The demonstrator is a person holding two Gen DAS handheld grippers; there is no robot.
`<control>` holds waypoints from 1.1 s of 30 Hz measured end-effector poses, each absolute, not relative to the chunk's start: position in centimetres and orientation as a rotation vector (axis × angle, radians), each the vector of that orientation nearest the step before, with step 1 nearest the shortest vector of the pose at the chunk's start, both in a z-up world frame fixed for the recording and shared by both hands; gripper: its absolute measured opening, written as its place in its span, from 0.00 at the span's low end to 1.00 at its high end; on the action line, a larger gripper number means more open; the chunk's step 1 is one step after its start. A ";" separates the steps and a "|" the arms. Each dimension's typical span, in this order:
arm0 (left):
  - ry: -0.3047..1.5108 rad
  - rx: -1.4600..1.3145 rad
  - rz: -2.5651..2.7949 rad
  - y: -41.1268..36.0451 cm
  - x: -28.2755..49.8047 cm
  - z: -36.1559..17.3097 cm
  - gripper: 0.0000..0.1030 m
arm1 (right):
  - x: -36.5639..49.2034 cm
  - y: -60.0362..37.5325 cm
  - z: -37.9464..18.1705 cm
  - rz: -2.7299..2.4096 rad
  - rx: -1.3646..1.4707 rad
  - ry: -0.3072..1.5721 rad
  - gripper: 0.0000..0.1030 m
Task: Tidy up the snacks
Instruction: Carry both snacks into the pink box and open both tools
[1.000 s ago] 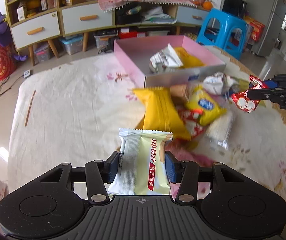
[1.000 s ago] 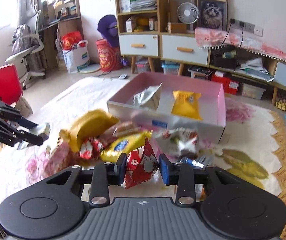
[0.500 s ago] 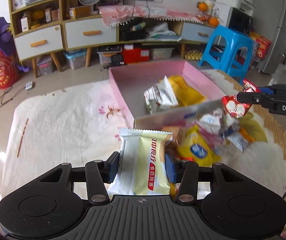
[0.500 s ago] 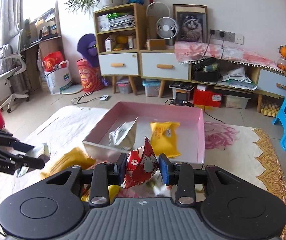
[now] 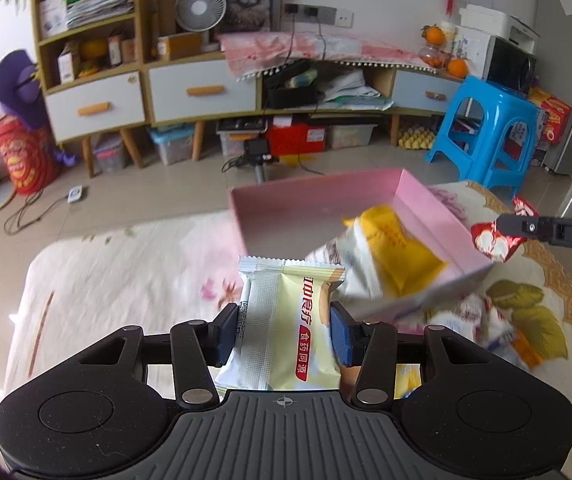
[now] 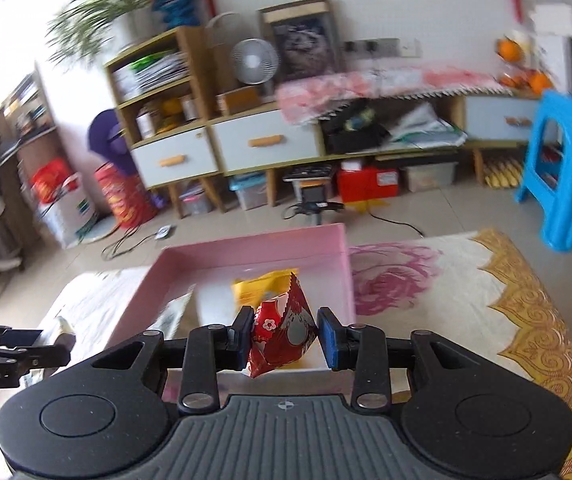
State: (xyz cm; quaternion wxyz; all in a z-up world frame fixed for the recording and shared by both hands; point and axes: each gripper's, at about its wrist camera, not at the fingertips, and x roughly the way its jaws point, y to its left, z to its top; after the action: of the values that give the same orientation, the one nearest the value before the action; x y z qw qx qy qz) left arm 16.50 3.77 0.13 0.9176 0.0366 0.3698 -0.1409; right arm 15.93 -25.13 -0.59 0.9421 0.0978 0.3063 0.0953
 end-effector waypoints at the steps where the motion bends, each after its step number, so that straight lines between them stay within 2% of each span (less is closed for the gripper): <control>1: 0.761 0.077 -0.289 3.4 17.1 0.0 0.44 | 16.1 -25.4 -0.8 0.184 0.210 0.627 0.24; 6: 0.752 0.093 -0.288 1.5 20.4 -0.6 0.44 | 17.2 -25.7 -1.5 0.152 0.253 0.628 0.24; 21: 0.795 0.133 -0.173 -0.5 25.8 -4.0 0.44 | 18.5 -23.2 -3.6 0.131 0.109 0.664 0.26; 25: 0.782 0.142 -0.188 -0.6 25.7 -4.0 0.50 | 18.7 -23.1 -3.5 0.136 0.117 0.667 0.29; 26: 0.787 0.138 -0.193 -0.6 25.7 -4.1 0.52 | 18.7 -23.1 -3.5 0.135 0.121 0.669 0.30; 27: 0.785 0.129 -0.199 -0.6 25.8 -4.0 0.58 | 18.7 -23.1 -3.5 0.135 0.127 0.672 0.38; 28: 0.784 0.122 -0.203 -0.5 25.6 -4.0 0.67 | 18.6 -23.1 -3.6 0.138 0.133 0.673 0.43; 30: 0.775 0.117 -0.204 -0.5 25.4 -3.9 0.72 | 18.5 -23.2 -3.4 0.138 0.138 0.665 0.57; 33: 0.774 0.121 -0.214 -0.6 24.9 -3.7 0.76 | 18.3 -23.3 -3.1 0.130 0.143 0.655 0.67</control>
State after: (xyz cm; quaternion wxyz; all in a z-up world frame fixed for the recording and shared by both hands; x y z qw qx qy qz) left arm 24.85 -0.55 -3.70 0.9186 0.0589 0.3767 -0.1040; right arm 18.34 -23.26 -3.13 0.9423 0.0699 0.3212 0.0638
